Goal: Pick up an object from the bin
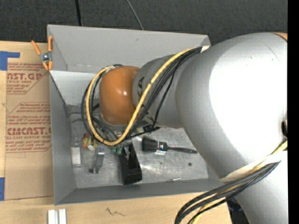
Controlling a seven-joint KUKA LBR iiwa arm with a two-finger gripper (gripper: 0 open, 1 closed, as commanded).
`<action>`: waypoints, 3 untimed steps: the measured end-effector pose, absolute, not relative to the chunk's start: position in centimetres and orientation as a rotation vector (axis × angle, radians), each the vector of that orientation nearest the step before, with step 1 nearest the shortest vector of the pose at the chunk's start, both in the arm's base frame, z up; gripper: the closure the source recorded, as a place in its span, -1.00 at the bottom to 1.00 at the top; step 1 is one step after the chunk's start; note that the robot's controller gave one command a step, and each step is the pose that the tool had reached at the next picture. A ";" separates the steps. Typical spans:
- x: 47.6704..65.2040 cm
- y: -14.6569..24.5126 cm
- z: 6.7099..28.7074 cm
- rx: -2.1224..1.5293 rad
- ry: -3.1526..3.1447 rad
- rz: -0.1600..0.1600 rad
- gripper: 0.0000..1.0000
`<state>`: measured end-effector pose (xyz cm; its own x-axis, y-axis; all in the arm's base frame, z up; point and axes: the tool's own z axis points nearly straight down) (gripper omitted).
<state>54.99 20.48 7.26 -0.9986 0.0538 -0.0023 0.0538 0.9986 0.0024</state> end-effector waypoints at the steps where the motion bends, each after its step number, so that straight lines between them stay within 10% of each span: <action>1: 56.0 20.6 9.9 0.133 3.139 0.002 -1.00; 3: 53.0 21.8 7.0 0.288 3.126 0.002 -1.00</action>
Offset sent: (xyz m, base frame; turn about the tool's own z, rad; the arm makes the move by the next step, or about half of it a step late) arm 0.0000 0.0000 0.0000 0.0000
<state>53.03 21.79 7.00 -0.9832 0.1826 -0.0019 0.1826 0.9832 0.0014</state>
